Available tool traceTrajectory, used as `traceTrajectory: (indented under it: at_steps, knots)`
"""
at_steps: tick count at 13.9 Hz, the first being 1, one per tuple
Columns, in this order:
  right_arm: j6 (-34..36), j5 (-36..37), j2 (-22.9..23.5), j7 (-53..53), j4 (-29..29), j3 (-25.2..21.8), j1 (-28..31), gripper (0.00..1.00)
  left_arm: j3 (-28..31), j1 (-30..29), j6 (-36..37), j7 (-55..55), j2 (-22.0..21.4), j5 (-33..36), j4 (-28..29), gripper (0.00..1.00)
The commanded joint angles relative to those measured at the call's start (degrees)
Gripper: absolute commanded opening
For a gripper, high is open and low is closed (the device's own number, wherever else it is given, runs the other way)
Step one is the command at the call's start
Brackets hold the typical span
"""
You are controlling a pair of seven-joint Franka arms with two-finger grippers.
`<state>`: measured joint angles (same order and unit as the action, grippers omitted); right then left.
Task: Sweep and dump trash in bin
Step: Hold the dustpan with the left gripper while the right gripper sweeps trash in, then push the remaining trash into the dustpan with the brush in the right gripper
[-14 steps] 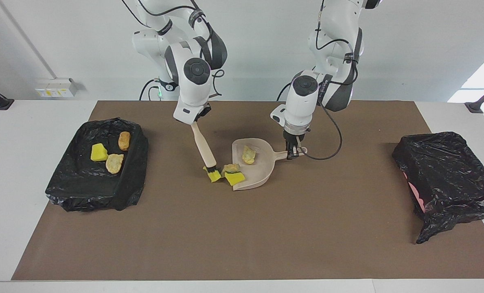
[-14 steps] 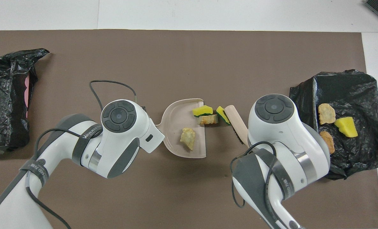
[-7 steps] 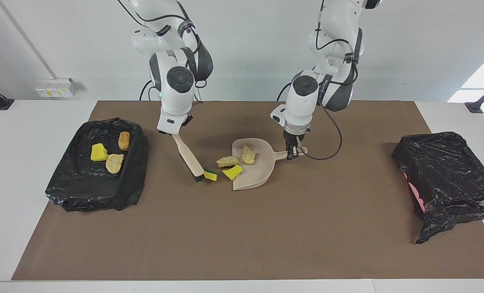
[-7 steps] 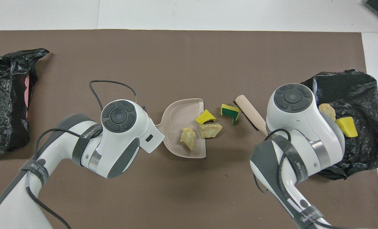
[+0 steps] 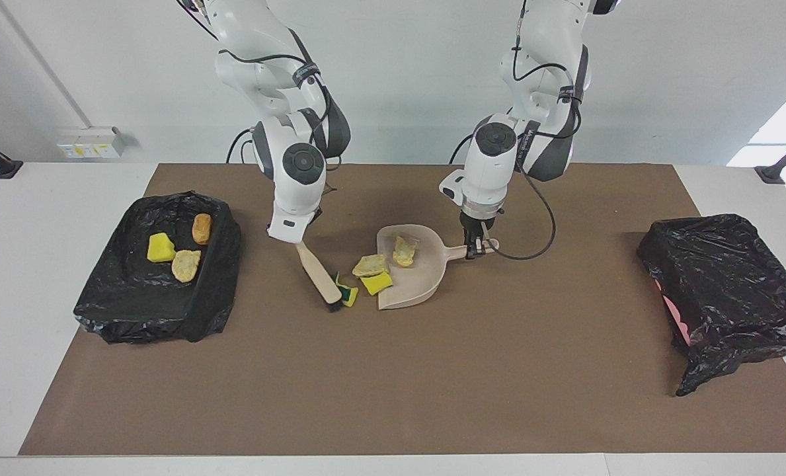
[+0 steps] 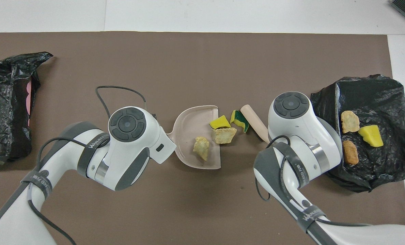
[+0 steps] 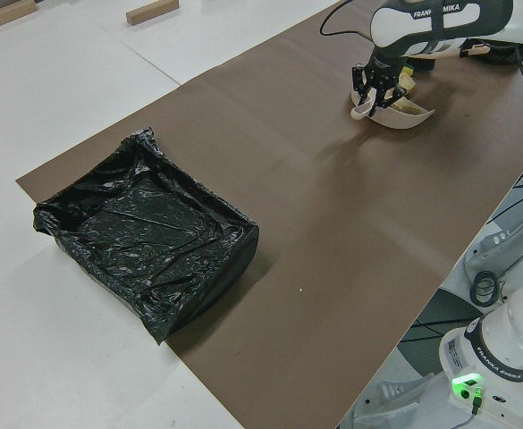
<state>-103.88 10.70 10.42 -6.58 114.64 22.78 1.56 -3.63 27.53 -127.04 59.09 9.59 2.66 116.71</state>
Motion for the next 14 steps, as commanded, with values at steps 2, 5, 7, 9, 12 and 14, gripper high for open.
traceTrajectory:
  at_steps: [2,5,7,9,12,14]
  knots:
    - [-0.36,-8.48,-0.75,6.82,0.84,0.42,-3.13,0.00,0.55,0.77,-2.08,-0.02,-1.42,-0.47,2.12,0.00]
    - [-0.28,-16.55,-1.27,10.17,0.84,0.42,-5.85,0.00,0.55,0.94,-2.16,-0.11,-1.42,-0.47,2.12,0.00]
    - [0.07,-21.31,-1.36,15.25,0.06,0.51,-7.79,0.00,0.55,0.94,-2.16,-0.11,-1.42,-0.47,2.12,0.00]
    - [-0.19,-23.78,-1.63,19.13,-0.12,0.51,-9.28,0.00,0.47,0.94,-2.16,0.06,-1.42,-0.47,2.12,0.00]
    - [4.27,-24.49,-2.41,21.69,-2.92,0.42,-9.82,0.00,0.55,0.94,-2.16,-0.29,-1.42,-0.47,2.12,0.00]
    - [8.50,-24.58,-4.69,22.22,-3.90,0.33,-9.12,0.00,0.47,0.94,-2.16,-0.37,-1.42,-0.47,2.12,0.00]
